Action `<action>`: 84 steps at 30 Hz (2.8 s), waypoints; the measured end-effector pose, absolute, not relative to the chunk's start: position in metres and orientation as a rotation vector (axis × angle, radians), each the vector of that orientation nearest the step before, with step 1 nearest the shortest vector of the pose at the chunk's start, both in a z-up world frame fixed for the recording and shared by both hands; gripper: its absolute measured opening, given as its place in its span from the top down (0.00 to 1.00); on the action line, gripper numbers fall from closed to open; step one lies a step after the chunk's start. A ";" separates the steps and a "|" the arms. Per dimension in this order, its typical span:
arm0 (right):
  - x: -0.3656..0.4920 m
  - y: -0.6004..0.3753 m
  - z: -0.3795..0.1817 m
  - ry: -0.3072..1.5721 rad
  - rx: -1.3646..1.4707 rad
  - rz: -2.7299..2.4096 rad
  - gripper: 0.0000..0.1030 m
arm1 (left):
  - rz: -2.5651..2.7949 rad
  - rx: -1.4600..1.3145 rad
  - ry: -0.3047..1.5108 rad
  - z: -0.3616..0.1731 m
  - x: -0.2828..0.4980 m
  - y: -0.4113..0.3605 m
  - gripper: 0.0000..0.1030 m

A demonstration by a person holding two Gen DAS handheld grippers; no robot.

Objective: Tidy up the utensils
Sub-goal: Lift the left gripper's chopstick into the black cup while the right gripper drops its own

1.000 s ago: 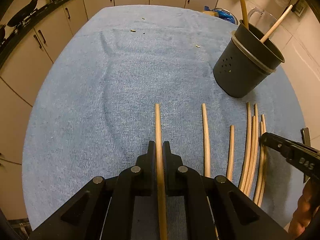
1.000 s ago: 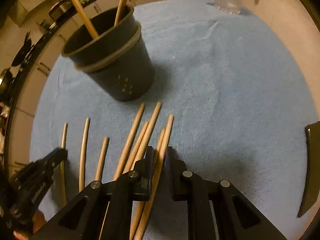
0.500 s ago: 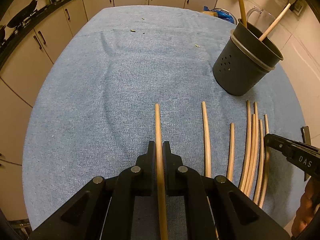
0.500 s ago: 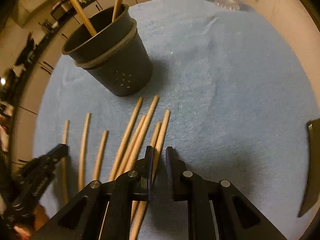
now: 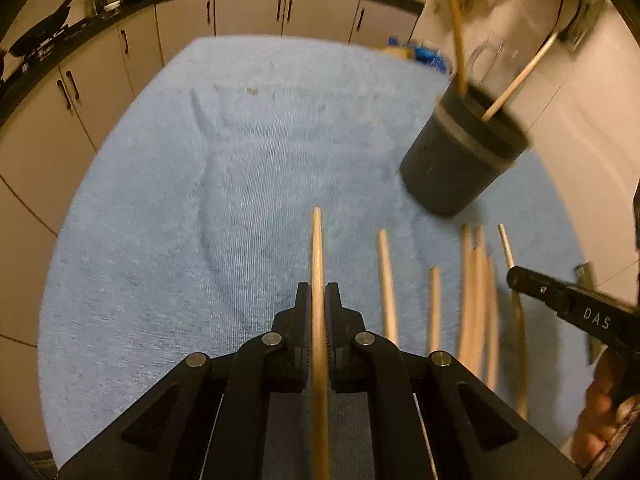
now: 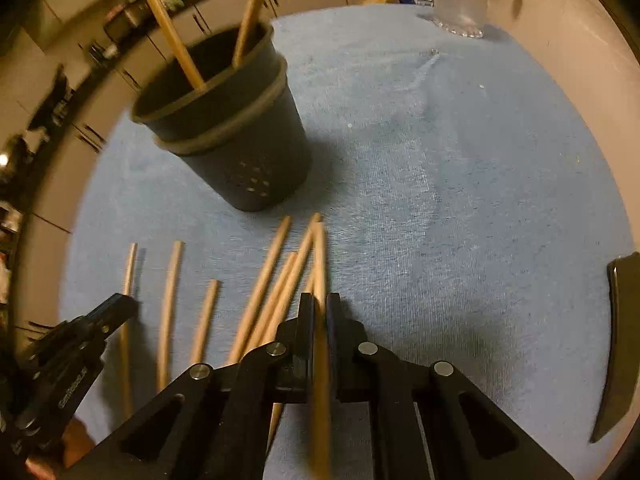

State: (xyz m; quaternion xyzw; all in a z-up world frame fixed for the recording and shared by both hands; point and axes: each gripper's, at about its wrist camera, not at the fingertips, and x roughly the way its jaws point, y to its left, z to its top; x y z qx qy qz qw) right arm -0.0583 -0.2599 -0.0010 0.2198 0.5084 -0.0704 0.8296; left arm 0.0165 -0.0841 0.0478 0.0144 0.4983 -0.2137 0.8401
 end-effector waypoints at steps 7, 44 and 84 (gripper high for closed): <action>-0.099 -0.259 0.055 0.811 0.482 -0.065 0.94 | -0.481 -0.052 0.901 0.102 -0.008 -0.068 0.94; -0.166 -0.298 0.125 0.472 0.605 -0.037 0.94 | -0.521 -0.048 0.740 0.198 -0.035 -0.085 0.94; -0.039 -0.363 0.167 0.346 0.659 -0.227 0.94 | -0.578 -0.111 0.744 0.241 0.078 -0.147 0.94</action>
